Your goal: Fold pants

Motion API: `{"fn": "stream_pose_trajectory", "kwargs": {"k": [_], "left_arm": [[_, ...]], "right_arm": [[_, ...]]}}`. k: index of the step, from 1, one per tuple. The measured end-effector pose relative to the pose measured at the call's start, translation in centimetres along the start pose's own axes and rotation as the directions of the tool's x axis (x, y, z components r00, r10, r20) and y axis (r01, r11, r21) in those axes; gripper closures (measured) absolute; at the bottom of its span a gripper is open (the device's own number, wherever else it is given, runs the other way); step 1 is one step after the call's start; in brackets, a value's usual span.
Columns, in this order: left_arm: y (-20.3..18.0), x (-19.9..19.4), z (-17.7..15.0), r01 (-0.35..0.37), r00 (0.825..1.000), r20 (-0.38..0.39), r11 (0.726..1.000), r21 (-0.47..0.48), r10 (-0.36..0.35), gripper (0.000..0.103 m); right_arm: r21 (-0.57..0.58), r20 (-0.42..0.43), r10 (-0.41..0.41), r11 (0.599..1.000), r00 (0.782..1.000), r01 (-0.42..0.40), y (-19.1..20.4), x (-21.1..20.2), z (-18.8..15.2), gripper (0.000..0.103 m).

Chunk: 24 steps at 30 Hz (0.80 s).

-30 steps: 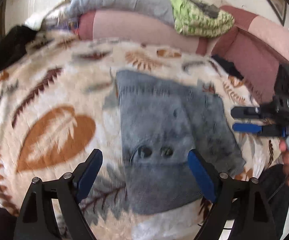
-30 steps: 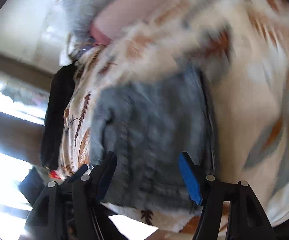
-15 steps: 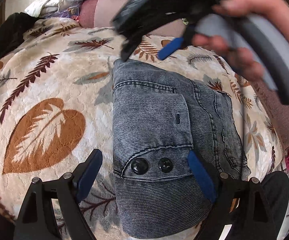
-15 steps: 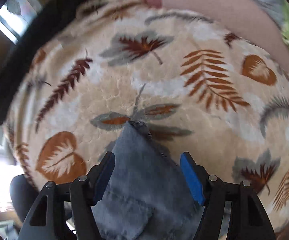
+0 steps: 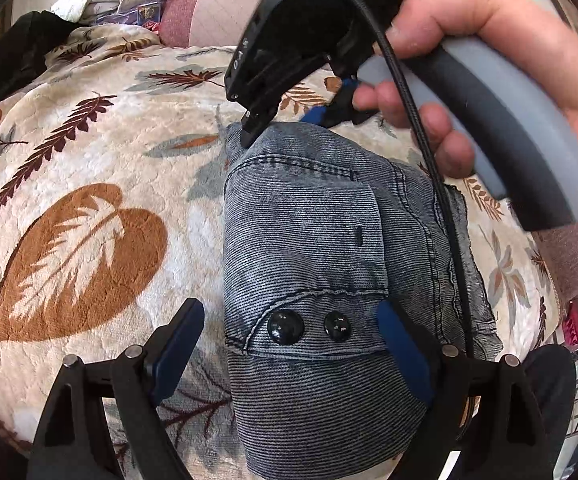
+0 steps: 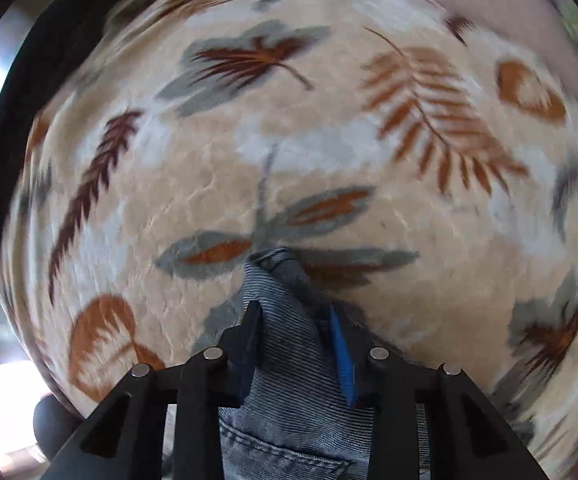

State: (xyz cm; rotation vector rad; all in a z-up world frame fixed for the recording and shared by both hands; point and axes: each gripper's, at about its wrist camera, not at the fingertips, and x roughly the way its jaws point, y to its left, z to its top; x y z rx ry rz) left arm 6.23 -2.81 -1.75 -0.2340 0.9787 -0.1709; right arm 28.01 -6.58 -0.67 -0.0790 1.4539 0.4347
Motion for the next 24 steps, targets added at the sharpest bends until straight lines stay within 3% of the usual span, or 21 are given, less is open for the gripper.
{"fn": "stream_pose_trajectory", "kwargs": {"k": [1,3,6,9,13,16,19,20,21,22,24], "left_arm": [[0.2,-0.4,0.0,0.017,1.0,0.004,1.0,-0.014,-0.017,0.014],[1.0,-2.0,0.0,0.05,0.998,0.04,0.998,-0.048,-0.049,0.014],[3.2,-4.3,0.1,0.055,0.994,0.096,0.99,-0.13,-0.043,0.014],[5.5,-4.6,-0.2,0.087,0.995,0.061,0.965,-0.246,-0.074,0.014],[5.6,-2.8,-0.7,0.104,0.993,-0.024,0.956,-0.275,-0.115,0.014],[4.3,-1.0,-1.2,0.135,0.981,-0.102,0.955,-0.264,-0.167,0.014],[3.1,-0.8,-1.2,0.132,0.984,-0.089,0.963,-0.236,-0.157,0.014],[3.0,-0.8,-1.1,0.141,0.982,-0.089,0.959,-0.247,-0.167,0.015],[2.9,-0.7,-1.1,0.152,0.98,-0.089,0.956,-0.251,-0.179,0.027],[2.6,-0.5,-1.0,0.167,0.976,-0.096,0.957,-0.239,-0.194,0.044],[2.0,-0.7,-1.1,0.156,0.98,-0.091,0.964,-0.215,-0.179,0.048]], "right_arm": [[-0.001,0.03,0.033,0.999,0.999,-0.033,-0.1,-0.6,-0.3,0.06],[0.018,0.098,0.06,0.998,0.993,-0.062,-0.9,-2.7,-1.1,0.045],[0.027,0.158,0.082,0.996,0.984,-0.087,-2.4,-5.6,-2.2,0.04],[0.004,0.165,0.075,0.997,0.984,-0.077,-2.7,-6.9,-2.2,0.036],[-0.049,0.107,0.059,0.997,0.992,-0.054,-0.9,-5.6,-0.6,0.036],[-0.133,0.047,-0.01,0.991,0.999,0.016,1.8,-3.1,0.6,0.036],[-0.198,-0.01,-0.092,0.976,0.996,0.088,3.9,-0.4,1.4,0.036],[-0.218,-0.034,-0.112,0.971,0.993,0.102,4.3,0.4,1.5,0.044],[-0.24,-0.061,-0.142,0.963,0.988,0.123,4.7,1.2,1.4,0.076],[-0.268,-0.066,-0.176,0.951,0.982,0.153,5.1,1.8,1.3,0.078],[-0.292,-0.048,-0.194,0.941,0.98,0.172,5.4,1.6,1.0,0.083]]}}
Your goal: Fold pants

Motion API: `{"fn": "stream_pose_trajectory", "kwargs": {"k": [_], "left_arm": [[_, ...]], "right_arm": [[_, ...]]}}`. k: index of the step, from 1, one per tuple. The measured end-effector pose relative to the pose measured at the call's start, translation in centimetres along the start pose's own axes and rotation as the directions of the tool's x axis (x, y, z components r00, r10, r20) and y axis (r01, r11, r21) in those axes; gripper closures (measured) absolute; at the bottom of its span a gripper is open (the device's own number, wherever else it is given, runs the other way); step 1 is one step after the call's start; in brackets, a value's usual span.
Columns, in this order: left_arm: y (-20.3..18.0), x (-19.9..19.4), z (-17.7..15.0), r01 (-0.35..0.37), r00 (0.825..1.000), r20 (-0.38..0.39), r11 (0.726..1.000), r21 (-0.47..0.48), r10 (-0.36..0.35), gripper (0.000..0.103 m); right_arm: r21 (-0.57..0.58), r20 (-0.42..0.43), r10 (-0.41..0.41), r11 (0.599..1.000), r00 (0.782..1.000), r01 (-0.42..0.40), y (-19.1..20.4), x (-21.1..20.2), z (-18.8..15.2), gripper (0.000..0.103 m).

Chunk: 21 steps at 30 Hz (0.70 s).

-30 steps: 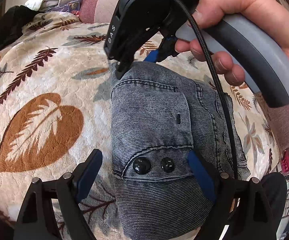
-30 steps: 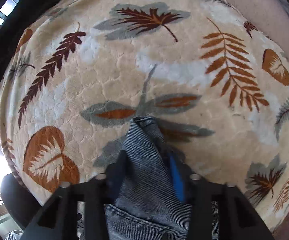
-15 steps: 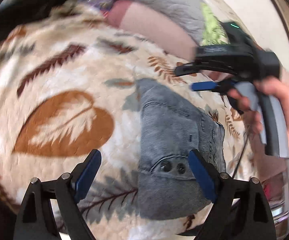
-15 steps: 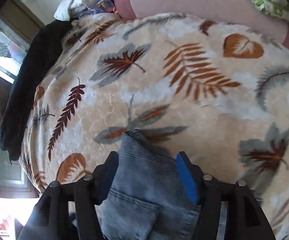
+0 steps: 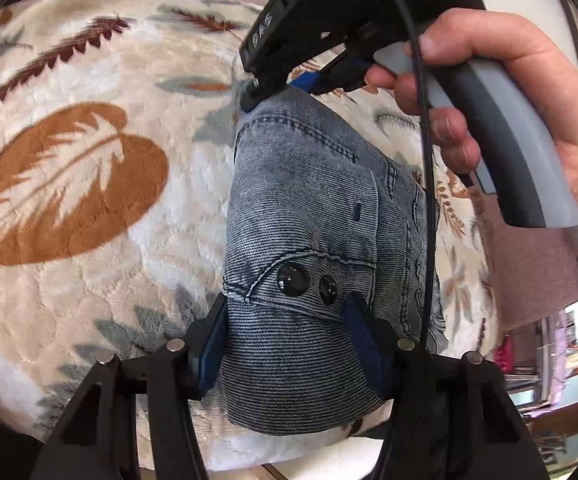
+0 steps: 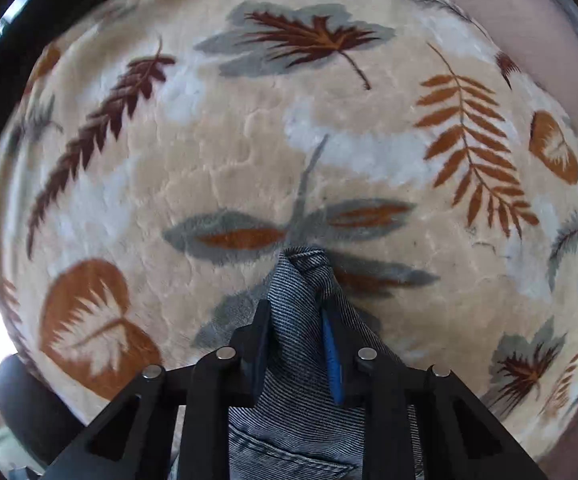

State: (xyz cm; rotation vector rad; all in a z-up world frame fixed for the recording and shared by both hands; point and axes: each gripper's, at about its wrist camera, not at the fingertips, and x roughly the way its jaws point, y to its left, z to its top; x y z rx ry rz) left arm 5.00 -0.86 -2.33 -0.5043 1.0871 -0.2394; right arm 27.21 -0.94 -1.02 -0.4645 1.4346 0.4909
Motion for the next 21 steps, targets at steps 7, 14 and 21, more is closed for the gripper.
{"fn": "stream_pose_trajectory", "kwargs": {"k": [7,14,21], "left_arm": [[-2.8,-0.4,-1.1,-0.088,0.995,0.066,0.991,0.105,0.081,0.06],[-2.9,-0.5,-1.5,-0.084,0.994,0.071,0.992,0.097,0.078,0.058],[-0.6,-1.9,-0.7,0.012,0.999,0.053,1.0,0.016,-0.013,0.048]], "right_arm": [[0.158,0.163,0.024,0.986,0.986,-0.05,-2.7,-1.6,-1.5,0.09],[0.306,0.275,0.023,0.946,0.961,-0.11,-5.7,-3.1,-2.8,0.085],[0.239,0.292,0.083,0.958,0.953,-0.157,-7.5,-6.2,-6.8,0.042]]}}
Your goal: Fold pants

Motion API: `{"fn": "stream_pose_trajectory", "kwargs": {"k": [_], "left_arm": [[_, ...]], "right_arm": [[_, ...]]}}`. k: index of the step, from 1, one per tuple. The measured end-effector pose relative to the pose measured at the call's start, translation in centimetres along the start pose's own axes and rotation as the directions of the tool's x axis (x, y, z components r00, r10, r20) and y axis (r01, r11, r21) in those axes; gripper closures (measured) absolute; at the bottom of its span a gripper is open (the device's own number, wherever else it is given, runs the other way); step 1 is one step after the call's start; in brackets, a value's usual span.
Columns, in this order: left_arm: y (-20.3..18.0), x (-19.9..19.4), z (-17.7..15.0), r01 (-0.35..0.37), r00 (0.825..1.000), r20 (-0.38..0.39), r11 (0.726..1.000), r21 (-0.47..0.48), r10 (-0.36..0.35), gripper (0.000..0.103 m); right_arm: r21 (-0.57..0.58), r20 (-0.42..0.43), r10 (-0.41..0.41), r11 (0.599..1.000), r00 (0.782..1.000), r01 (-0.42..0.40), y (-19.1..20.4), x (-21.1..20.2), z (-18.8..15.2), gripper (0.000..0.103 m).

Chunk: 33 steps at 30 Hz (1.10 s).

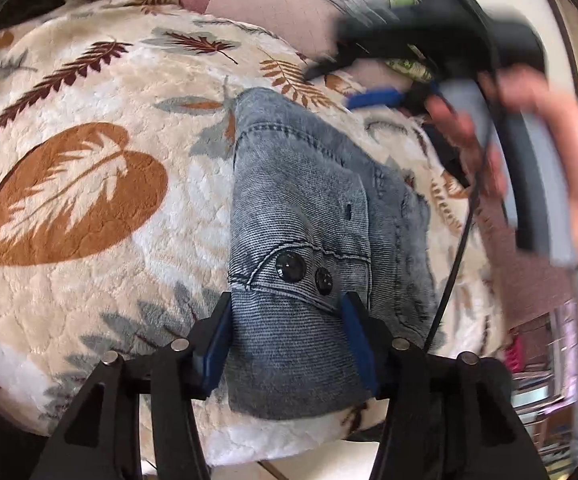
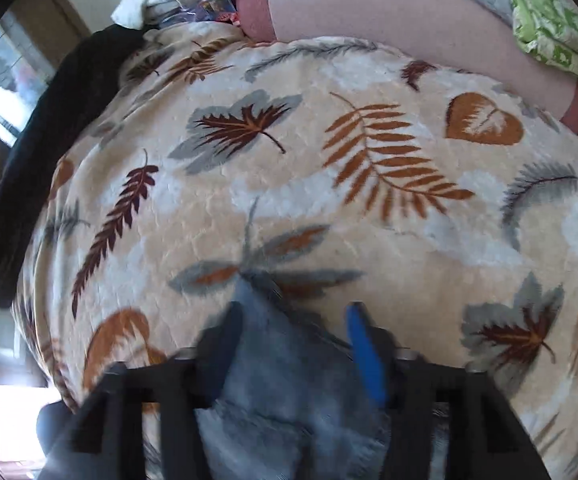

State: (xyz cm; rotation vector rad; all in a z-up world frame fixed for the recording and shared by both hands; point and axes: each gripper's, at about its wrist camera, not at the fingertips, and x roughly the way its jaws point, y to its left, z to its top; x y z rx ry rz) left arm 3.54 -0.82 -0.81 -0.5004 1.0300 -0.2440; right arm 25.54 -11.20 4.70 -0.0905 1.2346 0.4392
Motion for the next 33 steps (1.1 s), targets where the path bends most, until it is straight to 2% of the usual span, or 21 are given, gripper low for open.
{"fn": "stream_pose_trajectory", "kwargs": {"k": [2,3,4,6,8,11,13,14,15,17,19,21,22,23,24,26,27,28,30,32,33], "left_arm": [[0.4,-1.4,0.5,0.021,0.999,0.042,1.0,-0.014,-0.021,0.046],[0.4,-2.3,0.8,0.026,0.997,0.075,1.0,-0.01,-0.026,0.042],[0.4,-3.0,1.2,0.024,0.995,0.102,1.0,-0.003,-0.024,0.037],[0.3,-3.1,1.8,0.012,0.992,0.122,1.0,0.017,-0.014,0.035],[0.6,-1.9,2.3,-0.022,0.995,0.099,1.0,0.015,0.02,0.035],[0.4,1.7,1.8,-0.067,0.997,-0.022,0.996,0.055,0.068,0.035],[0.2,2.7,1.1,-0.089,0.996,-0.017,0.993,0.08,0.09,0.034],[-0.1,2.6,1.0,-0.107,0.994,-0.001,0.989,0.102,0.107,0.034],[-0.1,2.7,1.2,-0.11,0.994,-0.003,0.988,0.108,0.111,0.034],[0.2,2.9,1.3,-0.107,0.994,-0.01,0.989,0.104,0.109,0.032],[0.4,2.8,1.1,-0.099,0.995,-0.006,0.99,0.098,0.101,0.031],[0.4,2.7,0.9,-0.101,0.995,-0.001,0.99,0.102,0.102,0.03],[0.3,2.8,0.9,-0.11,0.994,0.001,0.988,0.106,0.11,0.029],[0.2,2.7,0.8,-0.114,0.993,0.002,0.988,0.109,0.114,0.029],[0.1,2.6,0.8,-0.126,0.992,0.004,0.986,0.112,0.126,0.029],[-0.2,2.3,0.9,-0.133,0.991,0.013,0.984,0.12,0.132,0.029],[-0.3,2.0,1.0,-0.134,0.991,0.028,0.984,0.119,0.131,0.029],[-0.4,1.6,1.0,-0.134,0.991,0.042,0.983,0.124,0.13,0.029],[-0.9,0.4,1.1,-0.14,0.988,0.08,0.98,0.142,0.13,0.029],[-1.2,-0.4,1.2,-0.133,0.987,0.111,0.98,0.15,0.117,0.029],[-1.3,-0.6,1.3,-0.138,0.985,0.121,0.979,0.151,0.12,0.029]], "right_arm": [[0.064,0.01,0.01,0.998,1.0,-0.011,-3.1,-1.1,-1.5,0.042],[0.091,0.014,0.003,0.996,1.0,-0.005,-4.3,-1.3,-2.1,0.042],[0.128,0.019,-0.01,0.992,1.0,0.008,-6.0,-1.6,-2.9,0.042],[0.23,0.035,-0.009,0.973,0.999,0.001,-10.1,-2.4,-5.5,0.042],[0.326,0.015,-0.011,0.945,1.0,0.006,-13.2,-2.0,-7.8,0.042],[0.425,-0.002,0.099,0.901,0.995,-0.088,-16.0,-0.3,-10.7,0.042],[0.427,0.02,0.143,0.893,0.99,-0.138,-16.3,0.4,-11.2,0.042],[0.415,0.025,0.148,0.898,0.989,-0.145,-16.1,0.6,-11.2,0.046],[0.379,0.036,0.152,0.912,0.988,-0.154,-15.7,0.7,-10.9,0.07],[0.311,0.05,0.084,0.945,0.995,-0.096,-14.5,0.0,-10.4,0.084],[0.215,0.081,-0.004,0.976,0.997,-0.014,-12.6,-1.5,-10.4,0.088],[0.146,0.094,-0.126,0.983,0.988,0.111,-11.7,-1.8,-10.7,0.092],[0.112,0.059,-0.209,0.973,0.976,0.201,-11.7,-0.5,-11.1,0.093],[0.118,0.024,-0.242,0.964,0.97,0.238,-12.4,0.7,-11.5,0.093],[0.157,-0.014,-0.23,0.961,0.973,0.229,-13.3,1.6,-11.9,0.091],[0.271,0.062,-0.106,0.959,0.992,0.085,-14.9,0.1,-12.8,0.09],[0.307,0.102,-0.053,0.952,0.993,0.02,-15.4,-1.1,-13.3,0.085],[0.322,0.13,-0.039,0.947,0.991,-0.005,-15.5,-2.1,-13.7,0.08],[0.345,0.189,0.005,0.936,0.982,-0.072,-15.3,-4.9,-15.0,0.053],[0.368,0.224,0.146,0.903,0.964,-0.222,-14.6,-7.1,-16.8,0.042],[0.376,0.229,0.187,0.888,0.955,-0.264,-14.3,-7.5,-17.7,0.042]]}}
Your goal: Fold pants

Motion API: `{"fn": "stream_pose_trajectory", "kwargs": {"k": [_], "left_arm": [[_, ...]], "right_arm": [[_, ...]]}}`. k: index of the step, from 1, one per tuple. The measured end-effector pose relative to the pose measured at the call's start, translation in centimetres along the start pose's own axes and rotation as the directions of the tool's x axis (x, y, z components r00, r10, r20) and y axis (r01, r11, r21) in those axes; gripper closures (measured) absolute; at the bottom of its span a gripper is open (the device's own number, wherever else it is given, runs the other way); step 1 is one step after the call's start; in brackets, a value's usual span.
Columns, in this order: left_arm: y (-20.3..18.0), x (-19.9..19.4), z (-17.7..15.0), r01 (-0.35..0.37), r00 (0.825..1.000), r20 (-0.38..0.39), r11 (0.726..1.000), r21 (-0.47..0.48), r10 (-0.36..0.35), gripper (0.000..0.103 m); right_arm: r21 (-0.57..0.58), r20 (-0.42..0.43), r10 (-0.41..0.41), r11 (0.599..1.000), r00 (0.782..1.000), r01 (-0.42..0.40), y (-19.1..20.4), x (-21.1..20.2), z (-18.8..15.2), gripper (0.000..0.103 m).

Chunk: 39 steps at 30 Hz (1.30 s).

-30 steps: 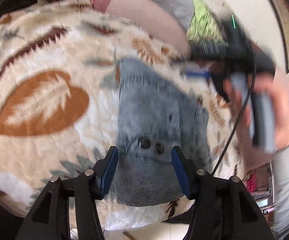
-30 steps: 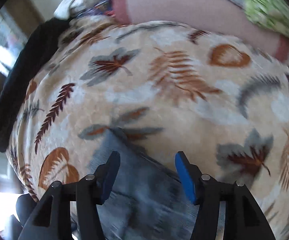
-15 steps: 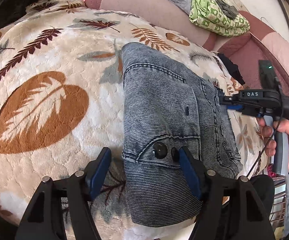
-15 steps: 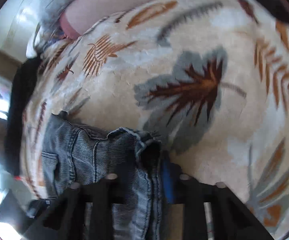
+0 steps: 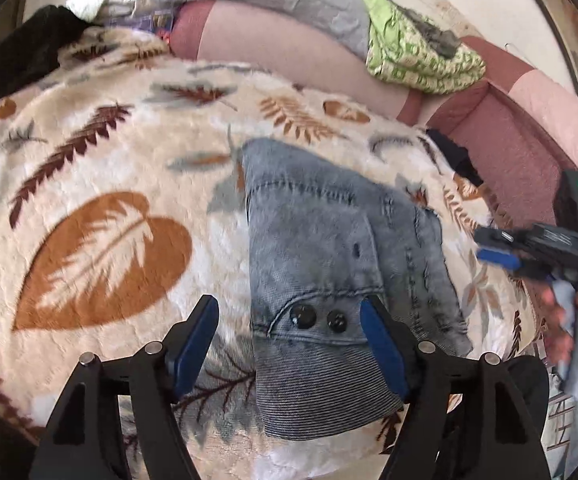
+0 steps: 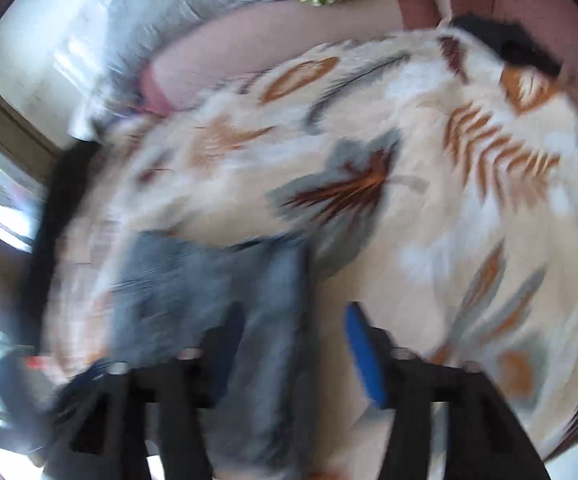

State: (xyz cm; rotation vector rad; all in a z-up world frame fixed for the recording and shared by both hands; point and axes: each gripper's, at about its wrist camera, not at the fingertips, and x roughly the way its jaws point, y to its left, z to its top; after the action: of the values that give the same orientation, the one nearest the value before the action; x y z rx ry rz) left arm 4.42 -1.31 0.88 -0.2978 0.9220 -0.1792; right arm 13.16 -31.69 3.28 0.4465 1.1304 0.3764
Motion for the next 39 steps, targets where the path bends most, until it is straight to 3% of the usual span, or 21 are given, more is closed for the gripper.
{"fn": "stream_pose_trajectory", "kwargs": {"k": [3,7,13,14,18,20,22,23,24,27,29,32,33,35,39], "left_arm": [[0.3,0.6,-0.1,-0.01,1.0,-0.018,1.0,-0.007,0.01,0.029],[0.4,1.7,-0.8,-0.013,0.999,-0.053,1.0,-0.014,0.013,0.029],[0.1,1.9,-1.0,-0.012,0.998,-0.057,1.0,-0.002,0.012,0.029],[0.2,1.9,-0.9,-0.01,0.998,-0.058,1.0,-0.006,0.01,0.029],[0.2,1.9,-1.0,-0.014,0.999,-0.051,1.0,0.001,0.014,0.029],[0.1,2.0,-1.1,-0.017,0.998,-0.054,1.0,0.003,0.017,0.029],[0.1,2.1,-1.1,-0.021,0.998,-0.055,1.0,0.003,0.021,0.028],[0.0,2.2,-1.1,-0.026,0.998,-0.054,1.0,0.006,0.027,0.027],[0.0,2.2,-1.1,-0.03,0.998,-0.054,1.0,0.009,0.03,0.027],[-0.1,2.1,-1.2,-0.043,0.998,-0.045,0.999,0.021,0.044,0.024],[-0.1,2.2,-1.2,-0.045,0.998,-0.047,0.999,0.018,0.046,0.022],[-0.2,2.4,-1.1,-0.037,0.998,-0.049,0.999,0.021,0.038,0.021],[-0.3,2.5,-1.2,-0.044,0.998,-0.051,0.999,0.028,0.045,0.021],[-0.5,2.5,-1.2,-0.046,0.997,-0.053,0.998,0.042,0.048,0.021],[-0.6,2.2,-1.3,-0.059,0.997,-0.046,0.996,0.061,0.062,0.021]], "right_arm": [[0.128,-0.054,0.156,0.981,0.986,-0.148,-0.3,-0.5,-3.9,0.042],[0.278,-0.103,0.282,0.929,0.954,-0.245,-1.1,1.4,-8.1,0.042],[0.352,-0.097,0.303,0.901,0.948,-0.252,-1.3,3.8,-9.4,0.042],[0.4,-0.105,0.322,0.88,0.941,-0.256,-1.7,4.2,-9.8,0.042],[0.422,-0.02,0.326,0.86,0.945,-0.288,-2.6,3.4,-9.5,0.042],[0.425,0.013,0.289,0.865,0.957,-0.267,-3.3,3.3,-9.0,0.045],[0.426,0.01,0.232,0.879,0.973,-0.214,-4.1,3.7,-8.6,0.069],[0.432,-0.004,0.209,0.882,0.978,-0.186,-4.6,4.2,-8.6,0.088],[0.415,-0.007,0.197,0.893,0.98,-0.176,-4.6,4.2,-8.6,0.092],[0.223,0.039,0.077,0.971,0.996,-0.084,-1.5,1.7,-8.2,0.095],[0.066,0.103,-0.028,0.998,0.994,0.021,1.2,-0.6,-8.0,0.095],[-0.087,0.135,-0.173,0.979,0.976,0.185,3.3,-0.8,-8.4,0.095],[-0.105,0.107,-0.213,0.969,0.971,0.225,3.0,0.7,-8.7,0.095],[-0.071,0.015,-0.212,0.975,0.977,0.212,1.0,4.0,-9.5,0.095],[-0.082,0.048,-0.212,0.973,0.976,0.216,1.2,3.0,-9.3,0.091]]}}
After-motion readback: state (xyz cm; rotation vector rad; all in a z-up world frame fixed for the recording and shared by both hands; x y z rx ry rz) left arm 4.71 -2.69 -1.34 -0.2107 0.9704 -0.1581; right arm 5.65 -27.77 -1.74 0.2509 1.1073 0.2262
